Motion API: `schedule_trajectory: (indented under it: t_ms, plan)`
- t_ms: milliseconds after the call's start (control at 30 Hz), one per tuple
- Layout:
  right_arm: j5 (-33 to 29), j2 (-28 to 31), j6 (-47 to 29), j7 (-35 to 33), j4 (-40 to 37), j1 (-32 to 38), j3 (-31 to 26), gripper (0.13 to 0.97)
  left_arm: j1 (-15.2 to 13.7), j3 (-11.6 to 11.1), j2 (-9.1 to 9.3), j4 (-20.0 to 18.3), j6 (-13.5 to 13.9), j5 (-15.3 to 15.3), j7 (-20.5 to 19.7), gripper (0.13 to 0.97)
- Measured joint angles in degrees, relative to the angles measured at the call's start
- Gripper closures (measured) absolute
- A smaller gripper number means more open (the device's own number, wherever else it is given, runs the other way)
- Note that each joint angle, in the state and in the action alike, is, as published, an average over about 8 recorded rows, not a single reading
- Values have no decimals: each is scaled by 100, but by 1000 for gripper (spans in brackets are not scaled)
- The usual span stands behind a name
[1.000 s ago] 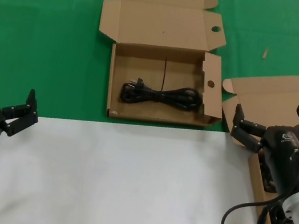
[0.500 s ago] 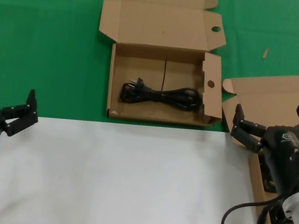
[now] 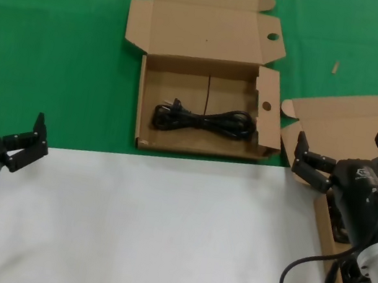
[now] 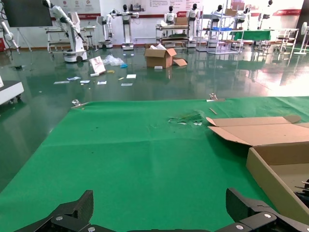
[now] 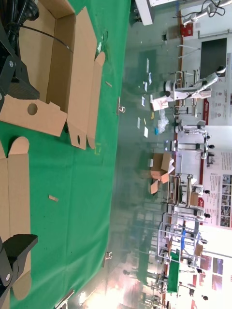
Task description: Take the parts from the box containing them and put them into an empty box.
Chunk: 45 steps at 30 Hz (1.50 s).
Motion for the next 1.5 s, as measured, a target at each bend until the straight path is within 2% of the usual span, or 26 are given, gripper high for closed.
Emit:
schedule_trajectory:
  t_ms: [1500]
  plan:
    - [0, 0, 0, 0, 0, 0, 0, 129, 0, 0, 0, 0, 0, 0, 0, 132]
